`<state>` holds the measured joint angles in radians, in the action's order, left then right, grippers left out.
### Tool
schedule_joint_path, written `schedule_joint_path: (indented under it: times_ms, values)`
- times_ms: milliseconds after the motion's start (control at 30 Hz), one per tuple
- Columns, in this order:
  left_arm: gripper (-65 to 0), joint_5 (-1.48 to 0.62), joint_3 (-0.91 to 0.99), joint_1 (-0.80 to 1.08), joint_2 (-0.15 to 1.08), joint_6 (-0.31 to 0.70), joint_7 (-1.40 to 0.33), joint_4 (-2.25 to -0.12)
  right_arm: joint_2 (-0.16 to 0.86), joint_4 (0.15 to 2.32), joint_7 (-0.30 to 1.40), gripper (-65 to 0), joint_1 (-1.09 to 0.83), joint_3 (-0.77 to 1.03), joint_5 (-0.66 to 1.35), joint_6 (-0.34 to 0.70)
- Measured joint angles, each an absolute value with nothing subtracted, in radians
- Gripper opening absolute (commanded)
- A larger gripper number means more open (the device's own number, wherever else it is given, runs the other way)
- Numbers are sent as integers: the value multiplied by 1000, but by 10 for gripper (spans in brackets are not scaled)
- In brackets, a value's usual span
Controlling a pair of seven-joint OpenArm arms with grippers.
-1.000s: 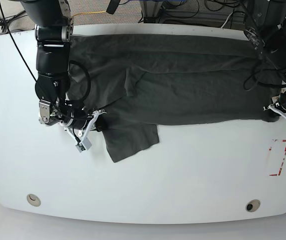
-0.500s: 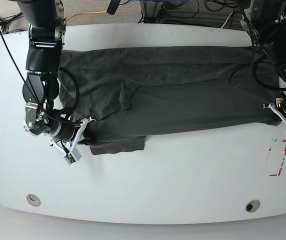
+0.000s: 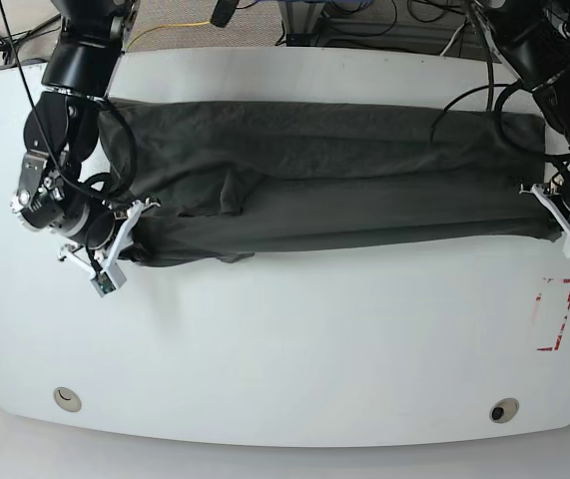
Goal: Fold the T-shirt properly
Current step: 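Lift the grasped edge with both grippers and fold it over the folded hem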
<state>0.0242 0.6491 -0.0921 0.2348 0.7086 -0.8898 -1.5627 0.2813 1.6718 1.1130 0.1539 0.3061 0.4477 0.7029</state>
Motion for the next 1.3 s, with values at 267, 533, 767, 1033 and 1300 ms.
schedule_joint_path:
  times_ms: [267, 533, 767, 1033, 1300]
  values:
    - [-650, 30, 649, -53, 234, 708, -894, -1561, 280, 1887, 1164, -650, -7, 314, 450, 701]
    - [-650, 31, 649, -27, 234, 708, -894, -1572, 277, 1968, 1177, -650, -189, 327, 450, 699]
    - [-649, 33, 645, 47, 231, 707, -891, -1581, 257, 1967, 1173, -469, -259, 402, 435, 700]
    - [-483, 55, 617, 122, 242, 702, -899, -1609, 246, 1963, 1184, -224, -307, 418, 420, 699]
    - [-265, 49, 575, 157, 242, 704, -894, -1615, 176, 1969, 1185, -230, -280, 459, 414, 699]
